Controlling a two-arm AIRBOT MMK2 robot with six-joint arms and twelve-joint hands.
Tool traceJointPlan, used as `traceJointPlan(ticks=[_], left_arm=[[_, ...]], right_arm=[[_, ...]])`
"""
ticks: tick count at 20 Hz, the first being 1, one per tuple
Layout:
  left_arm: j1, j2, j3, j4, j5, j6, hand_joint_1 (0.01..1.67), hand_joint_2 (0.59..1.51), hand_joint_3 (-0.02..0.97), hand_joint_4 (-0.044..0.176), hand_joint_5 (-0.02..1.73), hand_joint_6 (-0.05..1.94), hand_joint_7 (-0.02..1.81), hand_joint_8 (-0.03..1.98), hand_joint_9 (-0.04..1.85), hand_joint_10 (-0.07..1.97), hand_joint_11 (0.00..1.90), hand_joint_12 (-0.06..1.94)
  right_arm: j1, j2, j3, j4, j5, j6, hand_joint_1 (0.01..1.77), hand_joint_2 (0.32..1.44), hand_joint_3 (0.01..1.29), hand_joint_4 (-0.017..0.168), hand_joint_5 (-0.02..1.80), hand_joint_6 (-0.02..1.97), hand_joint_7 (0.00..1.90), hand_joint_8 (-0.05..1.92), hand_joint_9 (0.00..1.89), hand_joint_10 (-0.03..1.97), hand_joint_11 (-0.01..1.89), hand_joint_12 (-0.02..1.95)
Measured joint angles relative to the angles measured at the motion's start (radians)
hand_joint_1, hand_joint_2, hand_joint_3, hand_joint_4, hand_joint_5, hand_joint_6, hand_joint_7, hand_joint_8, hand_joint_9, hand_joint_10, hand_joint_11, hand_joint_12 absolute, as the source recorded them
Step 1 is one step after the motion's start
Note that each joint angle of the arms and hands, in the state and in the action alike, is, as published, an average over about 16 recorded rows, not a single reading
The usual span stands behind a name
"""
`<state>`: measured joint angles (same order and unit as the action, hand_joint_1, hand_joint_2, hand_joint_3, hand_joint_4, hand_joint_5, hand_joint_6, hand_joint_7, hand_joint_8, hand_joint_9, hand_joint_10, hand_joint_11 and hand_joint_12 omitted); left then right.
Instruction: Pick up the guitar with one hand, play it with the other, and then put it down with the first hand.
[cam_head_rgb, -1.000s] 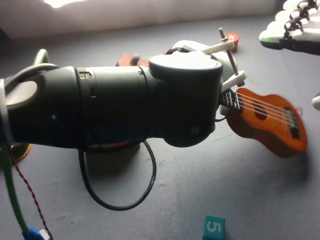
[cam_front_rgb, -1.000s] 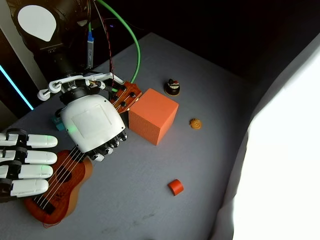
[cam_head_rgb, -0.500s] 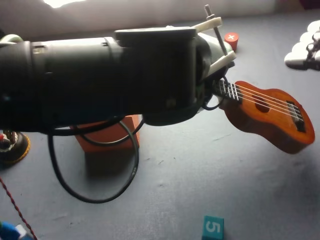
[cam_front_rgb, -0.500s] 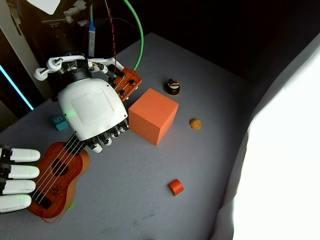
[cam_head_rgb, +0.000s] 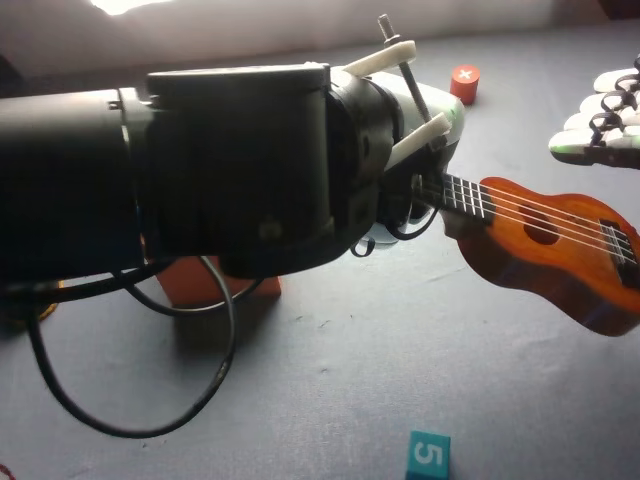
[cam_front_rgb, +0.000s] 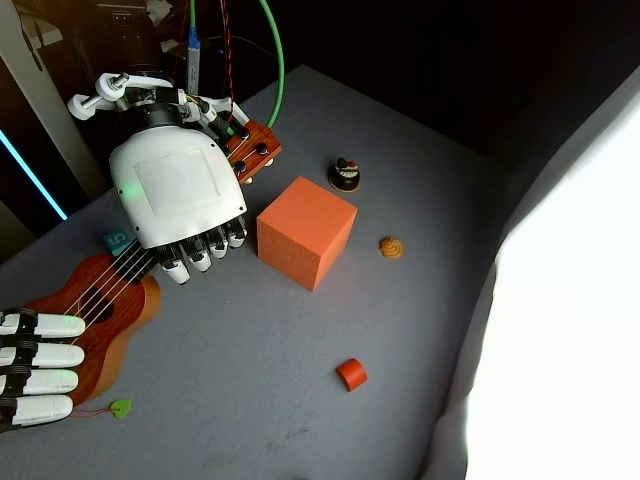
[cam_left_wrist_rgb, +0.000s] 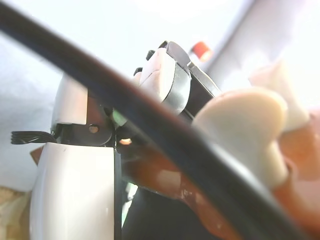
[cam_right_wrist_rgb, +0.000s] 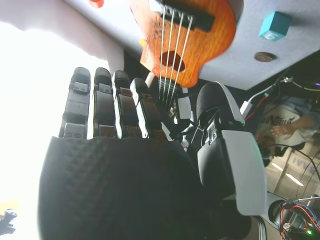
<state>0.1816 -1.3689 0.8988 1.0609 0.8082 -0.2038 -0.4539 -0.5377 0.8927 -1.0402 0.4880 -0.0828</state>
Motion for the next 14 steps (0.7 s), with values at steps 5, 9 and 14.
traceJointPlan(ticks=[5,9,14], left_arm=[[-0.015,0.028,-0.026,-0.019,-0.02,0.01,1.45,1.096,-0.016,0.0,1.18,1.89,1.27,1.97,1.38,1.92,1.44,1.93],[-0.025,0.04,-0.037,-0.032,-0.03,0.022,1.45,1.096,-0.016,-0.001,1.18,1.88,1.27,1.97,1.37,1.92,1.44,1.93],[-0.031,0.047,-0.045,-0.043,-0.035,0.036,1.45,1.096,-0.016,0.0,1.16,1.87,1.26,1.97,1.37,1.92,1.44,1.93]], right_arm=[[-0.009,-0.008,-0.014,-0.011,0.001,-0.006,0.27,1.33,0.02,0.001,0.06,0.02,0.08,0.03,0.07,0.02,0.02,0.02],[-0.014,-0.007,-0.027,-0.02,0.007,-0.01,0.27,1.33,0.02,-0.002,0.08,0.02,0.1,0.03,0.08,0.02,0.02,0.08],[-0.018,-0.001,-0.041,-0.031,0.015,-0.01,0.27,1.33,0.02,-0.005,0.1,0.07,0.13,0.03,0.09,0.02,0.02,0.14]])
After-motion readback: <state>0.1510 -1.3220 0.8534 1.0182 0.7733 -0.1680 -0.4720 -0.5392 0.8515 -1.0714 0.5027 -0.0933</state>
